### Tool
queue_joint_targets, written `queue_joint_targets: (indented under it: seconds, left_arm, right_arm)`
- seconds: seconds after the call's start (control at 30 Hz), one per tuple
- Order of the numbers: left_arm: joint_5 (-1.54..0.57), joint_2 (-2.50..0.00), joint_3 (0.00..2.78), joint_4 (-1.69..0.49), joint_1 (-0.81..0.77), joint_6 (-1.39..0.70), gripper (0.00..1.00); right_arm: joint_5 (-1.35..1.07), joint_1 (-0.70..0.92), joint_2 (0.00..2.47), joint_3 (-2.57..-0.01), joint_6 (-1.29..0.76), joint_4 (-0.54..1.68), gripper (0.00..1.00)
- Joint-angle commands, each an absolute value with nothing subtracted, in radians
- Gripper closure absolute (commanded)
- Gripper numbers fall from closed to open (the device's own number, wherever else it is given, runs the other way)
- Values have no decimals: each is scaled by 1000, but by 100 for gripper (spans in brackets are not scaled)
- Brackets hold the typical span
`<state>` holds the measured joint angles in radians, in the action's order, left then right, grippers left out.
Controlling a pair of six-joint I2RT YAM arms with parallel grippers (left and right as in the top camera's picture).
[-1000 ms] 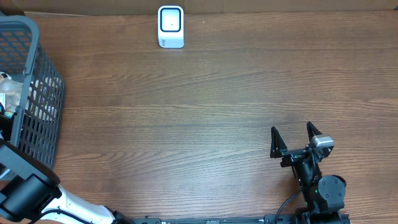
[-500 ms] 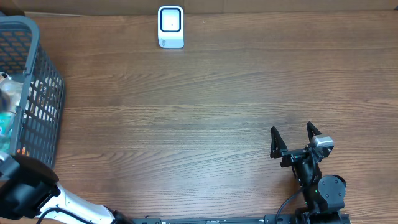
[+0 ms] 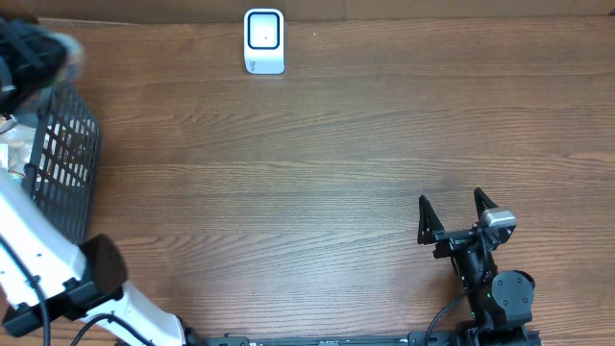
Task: Scan the item barcode
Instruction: 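Lift the jar and hold it in front of the white scanner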
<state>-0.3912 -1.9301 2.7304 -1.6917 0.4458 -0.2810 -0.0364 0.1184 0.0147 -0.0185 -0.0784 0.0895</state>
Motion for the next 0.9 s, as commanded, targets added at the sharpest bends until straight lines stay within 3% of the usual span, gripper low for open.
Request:
queue_joint_targets:
  seconds: [0.0,0.4,0.87]
  left_arm:
    - [-374,-1898,2733,-1689,254,-243,63]
    - [-80,-1943,2428,-1633,-274,-263,63]
    - [-106,-2214,2323,-1467,-474,-295,62]
  right_arm:
    - [-27,116,3,-8,-81,83,0]
    - [-27,116,3,-8,-81,83,0]
    - [-27,116,3,-8,-81,83,0]
